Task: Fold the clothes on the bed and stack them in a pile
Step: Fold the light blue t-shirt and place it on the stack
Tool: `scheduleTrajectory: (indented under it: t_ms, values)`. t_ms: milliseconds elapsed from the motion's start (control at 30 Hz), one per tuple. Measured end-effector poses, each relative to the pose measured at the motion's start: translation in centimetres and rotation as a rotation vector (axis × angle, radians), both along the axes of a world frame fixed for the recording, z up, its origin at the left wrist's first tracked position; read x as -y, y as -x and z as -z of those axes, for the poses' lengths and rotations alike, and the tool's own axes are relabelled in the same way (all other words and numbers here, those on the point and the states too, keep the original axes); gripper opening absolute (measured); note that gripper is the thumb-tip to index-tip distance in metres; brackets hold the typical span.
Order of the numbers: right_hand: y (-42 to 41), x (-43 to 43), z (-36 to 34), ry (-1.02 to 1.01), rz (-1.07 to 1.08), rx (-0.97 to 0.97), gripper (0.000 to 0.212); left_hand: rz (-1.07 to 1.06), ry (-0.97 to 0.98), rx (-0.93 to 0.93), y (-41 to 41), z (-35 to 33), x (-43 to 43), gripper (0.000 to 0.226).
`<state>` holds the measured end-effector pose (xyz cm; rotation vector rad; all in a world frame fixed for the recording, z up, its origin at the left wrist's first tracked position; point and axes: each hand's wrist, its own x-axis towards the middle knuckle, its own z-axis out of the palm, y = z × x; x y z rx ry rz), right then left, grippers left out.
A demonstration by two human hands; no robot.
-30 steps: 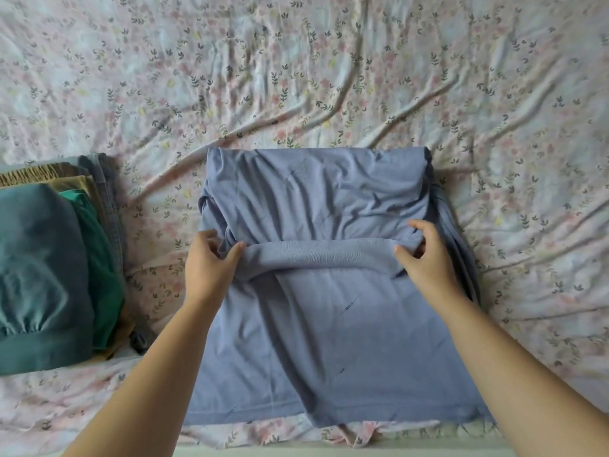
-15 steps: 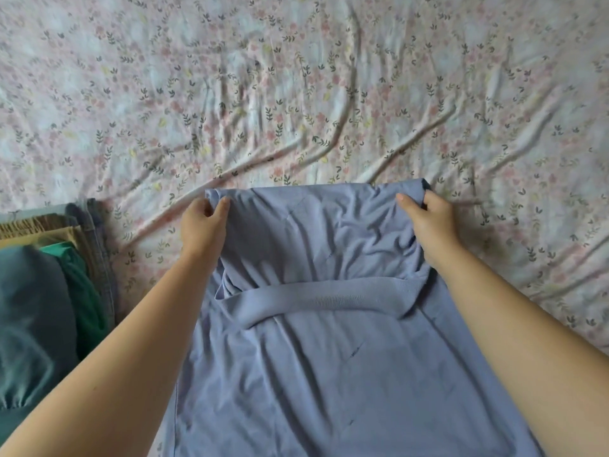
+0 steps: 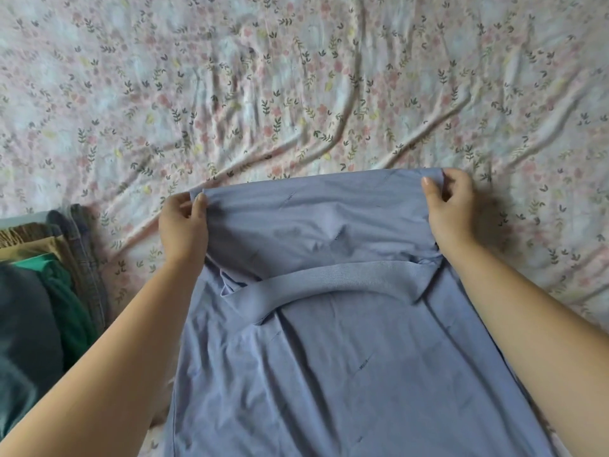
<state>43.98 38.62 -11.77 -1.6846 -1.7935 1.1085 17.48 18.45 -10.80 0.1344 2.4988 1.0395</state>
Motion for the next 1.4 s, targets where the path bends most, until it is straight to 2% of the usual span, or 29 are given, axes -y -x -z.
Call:
scheduleTrajectory:
  t_ms: [67,133,200,267,367,500,600,733,867,1067,1200,1400]
  values:
    - [0.0,-0.1,-0.7,-0.184,-0.183,0.196,0.039,0.166,0.155,-0.230,0.4,-1.1,-0.2,0.039]
    - [1.0,-0.3,-1.6,-0.358,-0.424,0.349,0.043,0.447,0.245,-0.435,0.8,-1.9,-0.9,0.043]
    - [2.5,-0.6,-2.0,-0.413,-0.670,0.431,0.046,0.684,0.298,-0.443,0.9,-1.8,-2.2,0.043]
    - [4.0,-1.2,-2.1,-0.266,-0.860,0.501,0.049,0.816,0.326,-0.339,0.8,-0.9,-3.4,0.042]
    - [4.9,-2.6,-2.2,-0.038,-0.920,0.565,0.052,0.866,0.373,-0.244,0.6,0.3,-3.9,0.038]
    - [4.6,-4.3,-2.7,0.141,-0.910,0.679,0.051,1.003,0.556,-0.365,1.4,-0.2,-3.8,0.033]
    - [3.9,-4.8,-3.1,0.219,-0.918,0.631,0.051,0.991,0.497,-0.339,2.1,-1.1,-3.2,0.029]
    - [3.5,-5.2,-4.0,0.141,-0.840,0.491,0.034,0.884,0.307,-0.218,2.6,-3.2,-3.5,0.022]
    - [4.5,-6.5,-6.3,-0.021,-0.745,0.463,0.028,0.813,0.186,-0.325,3.9,-6.2,-5.3,0.019]
    - [5.8,-8.5,-11.0,-0.279,-0.638,0.305,0.015,0.704,0.056,-0.519,5.7,-10.7,-7.4,0.017]
    - [4.4,-7.2,-12.5,-0.248,-0.635,0.228,0.009,0.686,0.046,-0.521,4.0,-11.9,-5.2,0.014]
    - [-0.9,-1.6,-12.1,-0.141,-0.719,0.175,0.014,0.650,0.041,-0.357,-1.5,-10.9,2.4,0.010]
